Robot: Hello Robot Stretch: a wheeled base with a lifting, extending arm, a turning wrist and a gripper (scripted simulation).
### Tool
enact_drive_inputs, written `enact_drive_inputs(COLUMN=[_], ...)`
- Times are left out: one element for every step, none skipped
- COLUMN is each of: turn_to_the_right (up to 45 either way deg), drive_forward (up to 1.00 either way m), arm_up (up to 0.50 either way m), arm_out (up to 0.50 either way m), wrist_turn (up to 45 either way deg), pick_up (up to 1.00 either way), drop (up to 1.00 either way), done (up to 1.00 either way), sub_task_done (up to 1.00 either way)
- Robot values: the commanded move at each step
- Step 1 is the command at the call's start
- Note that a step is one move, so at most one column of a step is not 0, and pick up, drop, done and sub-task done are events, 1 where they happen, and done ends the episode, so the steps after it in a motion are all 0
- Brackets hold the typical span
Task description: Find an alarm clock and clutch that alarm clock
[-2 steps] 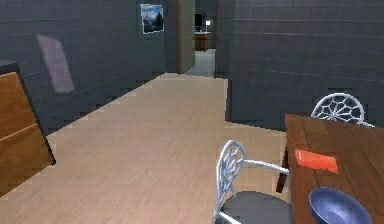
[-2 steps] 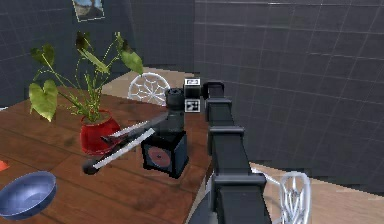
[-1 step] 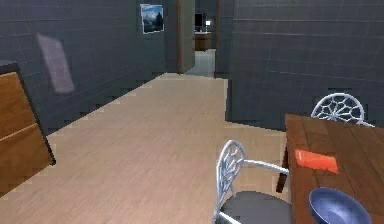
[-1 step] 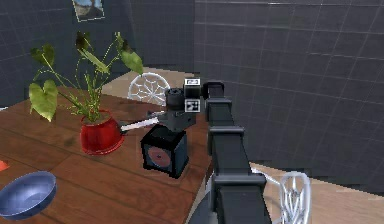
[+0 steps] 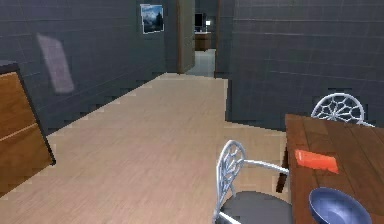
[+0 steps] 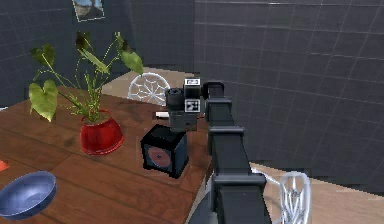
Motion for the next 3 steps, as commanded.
enact_drive_inputs(turn_to_the_right=[0.0,0.0,0.0], drive_forward=[0.0,0.0,0.0], arm_up=[-0.3,0.0,0.1], arm_out=[0.0,0.0,0.0], wrist_turn=[0.0,0.0,0.0], pick_up=[0.0,1.0,0.0], drop=[0.0,0.0,0.0], done=[0.0,0.0,0.0], sub_task_done=[0.0,0.0,0.0])
